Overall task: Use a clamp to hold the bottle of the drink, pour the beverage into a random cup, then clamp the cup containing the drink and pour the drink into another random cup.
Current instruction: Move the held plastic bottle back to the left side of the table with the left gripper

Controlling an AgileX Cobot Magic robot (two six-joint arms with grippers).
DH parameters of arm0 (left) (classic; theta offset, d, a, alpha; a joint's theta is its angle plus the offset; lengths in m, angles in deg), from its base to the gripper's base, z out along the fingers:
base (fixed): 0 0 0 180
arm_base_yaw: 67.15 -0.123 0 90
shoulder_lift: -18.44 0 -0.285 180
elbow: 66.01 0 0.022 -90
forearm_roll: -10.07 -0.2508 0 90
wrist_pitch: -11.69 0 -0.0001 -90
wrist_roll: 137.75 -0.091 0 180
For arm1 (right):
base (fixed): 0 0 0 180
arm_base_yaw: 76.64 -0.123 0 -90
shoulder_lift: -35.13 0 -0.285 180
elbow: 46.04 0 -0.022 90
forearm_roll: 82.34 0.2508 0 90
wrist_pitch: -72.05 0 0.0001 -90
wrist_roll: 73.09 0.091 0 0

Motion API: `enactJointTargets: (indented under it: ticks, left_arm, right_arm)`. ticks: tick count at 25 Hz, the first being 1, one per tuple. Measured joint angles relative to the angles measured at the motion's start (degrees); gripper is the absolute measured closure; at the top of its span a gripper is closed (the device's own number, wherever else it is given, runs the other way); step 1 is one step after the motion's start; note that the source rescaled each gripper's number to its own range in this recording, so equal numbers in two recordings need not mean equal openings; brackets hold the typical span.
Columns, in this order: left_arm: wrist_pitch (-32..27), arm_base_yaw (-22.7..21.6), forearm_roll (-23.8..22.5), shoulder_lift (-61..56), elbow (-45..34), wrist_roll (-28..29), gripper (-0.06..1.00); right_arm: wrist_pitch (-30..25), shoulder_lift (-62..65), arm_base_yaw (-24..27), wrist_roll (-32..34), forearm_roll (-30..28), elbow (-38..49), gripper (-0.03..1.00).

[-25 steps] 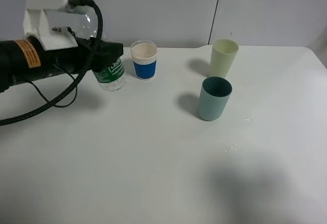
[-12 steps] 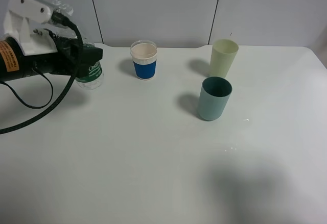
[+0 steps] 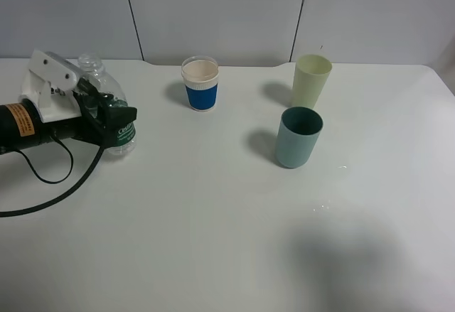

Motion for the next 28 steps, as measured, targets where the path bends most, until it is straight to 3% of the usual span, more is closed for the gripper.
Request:
enactJointTargets:
  ticks: [6,17,28]
  left_arm:
    - [4.0,-0.2,0.0,7.7,0.1,-8.6,0.87]
    - [8.1,-0.2,0.0,13.1,0.1,-14.8,0.87]
    - [8.1,-0.2,-0.4,13.8,0.1,-15.8,0.87]
  right_arm:
    - [0.0,0.0,0.0,0.0,0.0,0.0,-0.03]
    - [0.0,0.0,0.0,0.0,0.0,0.0,-0.03]
    - [0.0,0.0,0.0,0.0,0.0,0.0,-0.03]
